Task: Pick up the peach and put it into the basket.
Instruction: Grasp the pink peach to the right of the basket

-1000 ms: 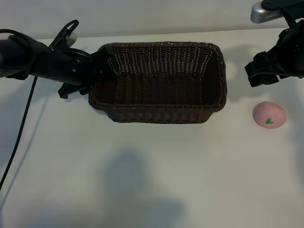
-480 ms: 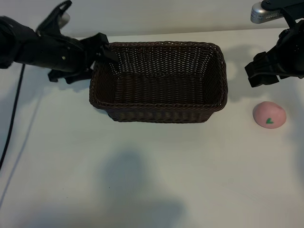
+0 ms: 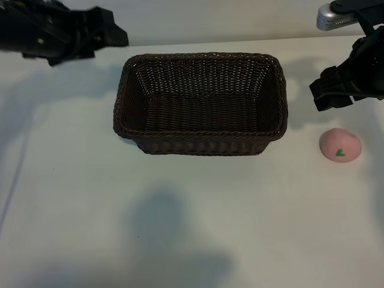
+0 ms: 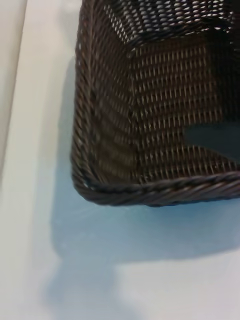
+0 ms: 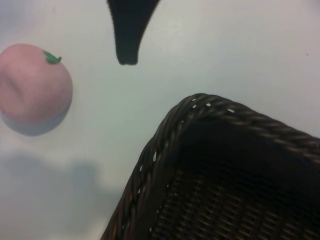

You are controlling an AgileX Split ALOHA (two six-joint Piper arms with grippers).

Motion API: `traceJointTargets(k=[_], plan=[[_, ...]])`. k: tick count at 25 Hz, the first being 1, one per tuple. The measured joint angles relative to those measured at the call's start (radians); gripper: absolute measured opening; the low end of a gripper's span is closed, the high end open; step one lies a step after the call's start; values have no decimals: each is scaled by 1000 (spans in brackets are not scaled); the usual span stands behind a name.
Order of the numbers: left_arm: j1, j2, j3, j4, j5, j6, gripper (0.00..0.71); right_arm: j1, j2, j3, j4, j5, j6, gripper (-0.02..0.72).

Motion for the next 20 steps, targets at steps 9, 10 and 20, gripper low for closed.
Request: traceJointTargets(k=[9,10,20], plan=[[-1,-218,-11,205,25,-13,658,0,0,0,0,1,0,594],[-1,-249,-11,230,30,-13,655,0,0,0,0,1,0,594],[-1,-498,-12,453,243,-16,634,0,0,0,0,3,0,594]])
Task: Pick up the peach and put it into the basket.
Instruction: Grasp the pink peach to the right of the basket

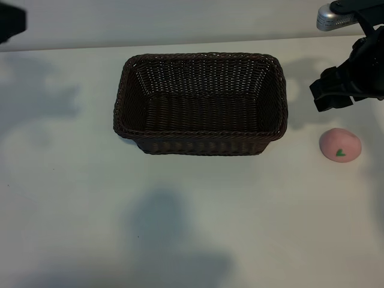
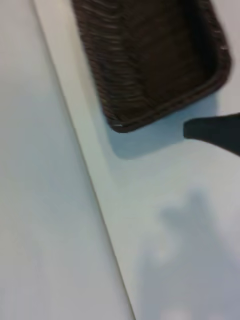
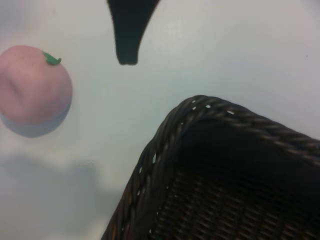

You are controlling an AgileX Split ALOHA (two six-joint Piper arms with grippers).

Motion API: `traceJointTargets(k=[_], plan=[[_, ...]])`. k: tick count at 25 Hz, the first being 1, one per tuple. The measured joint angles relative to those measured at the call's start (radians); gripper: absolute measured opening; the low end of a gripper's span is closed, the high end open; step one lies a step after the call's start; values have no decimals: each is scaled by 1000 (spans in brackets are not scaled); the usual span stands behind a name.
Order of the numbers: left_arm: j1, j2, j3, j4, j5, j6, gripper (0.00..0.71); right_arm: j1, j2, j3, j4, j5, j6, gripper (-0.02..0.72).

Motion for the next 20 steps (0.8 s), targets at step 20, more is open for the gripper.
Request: traceJointTargets(k=[20], plan=[[0,-757,494,104,302,-136,597,0,0,0,-1,18,0,594]])
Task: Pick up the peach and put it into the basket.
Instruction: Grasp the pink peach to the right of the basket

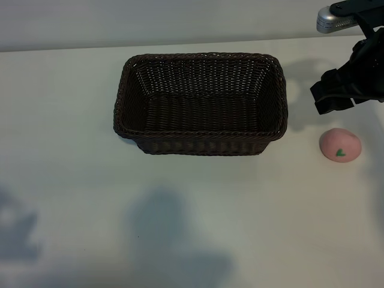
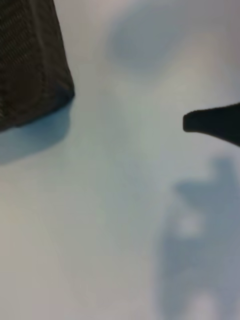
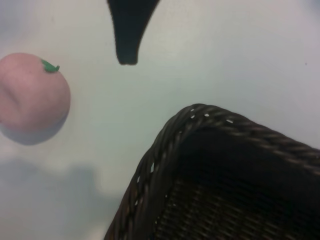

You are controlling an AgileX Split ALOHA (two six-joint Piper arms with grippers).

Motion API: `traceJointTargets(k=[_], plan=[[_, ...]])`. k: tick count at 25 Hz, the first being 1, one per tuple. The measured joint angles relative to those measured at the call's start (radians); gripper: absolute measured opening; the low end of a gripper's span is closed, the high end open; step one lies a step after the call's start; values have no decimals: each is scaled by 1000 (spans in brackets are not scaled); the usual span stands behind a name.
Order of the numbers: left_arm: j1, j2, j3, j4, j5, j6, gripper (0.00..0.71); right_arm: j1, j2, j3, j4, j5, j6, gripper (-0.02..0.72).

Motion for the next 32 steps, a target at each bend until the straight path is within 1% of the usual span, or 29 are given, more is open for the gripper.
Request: traceJointTargets(k=[5,11,15,20,24,26,30,32], plan=[[0,-133,121,58,-2,-40,596,0,0,0,0,1,-1,594],[0,-169,238,106,-1,-87,596,0,0,0,0,0,-1,594],[0,-169,250,106,-16,-92,591,0,0,0,0,0,-1,594],[0,-169,253,106,-17,-103,550,0,0,0,1,-25,0,594],[0,-171,253,106,-17,-104,521,0,0,0,0,-27,3,594],[0,-183,253,106,-17,-104,507,0,0,0,-21,-27,16,594],[0,-241,253,106,-17,-104,487,-2,0,0,-90,-26,96,594],[0,-282,253,106,-17,-104,484,-10,3,0,-109,-26,124,594]])
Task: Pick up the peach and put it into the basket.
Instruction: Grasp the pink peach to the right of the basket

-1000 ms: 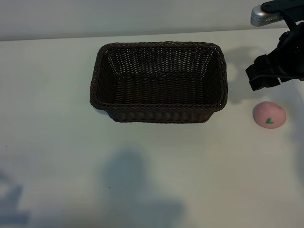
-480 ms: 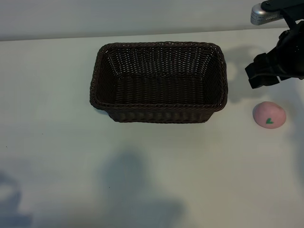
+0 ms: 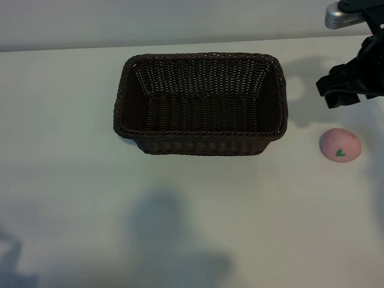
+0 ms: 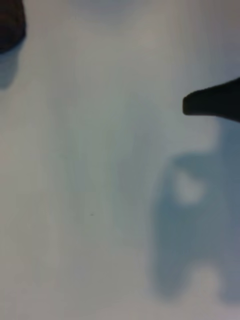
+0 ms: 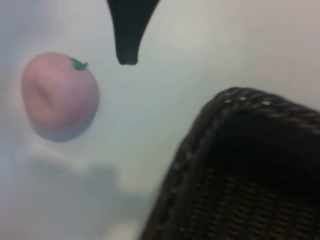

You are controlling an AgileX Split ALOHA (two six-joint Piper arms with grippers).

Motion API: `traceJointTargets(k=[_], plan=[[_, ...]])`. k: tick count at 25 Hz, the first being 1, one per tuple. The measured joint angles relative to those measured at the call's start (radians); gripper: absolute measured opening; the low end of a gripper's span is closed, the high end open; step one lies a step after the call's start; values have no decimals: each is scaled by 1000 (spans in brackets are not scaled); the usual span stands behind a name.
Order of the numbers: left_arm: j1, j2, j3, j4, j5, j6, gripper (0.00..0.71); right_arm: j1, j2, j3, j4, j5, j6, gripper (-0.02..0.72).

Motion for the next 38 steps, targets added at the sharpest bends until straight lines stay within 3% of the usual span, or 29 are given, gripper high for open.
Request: traceJointTargets(k=[5,12,20,31,38], plan=[[0,-61,0,0,1,0,482,-35,34,21,-11,-11,26,594],[0,-63,0,0,0,-3,482,-44,131,85,-13,-135,59,594],[0,-63,0,0,0,-3,482,-44,238,90,-128,-183,191,594],[0,-63,0,0,0,-3,481,-44,317,90,-127,-215,199,591],[0,-63,0,0,0,-3,481,-44,368,90,-66,-224,161,513]])
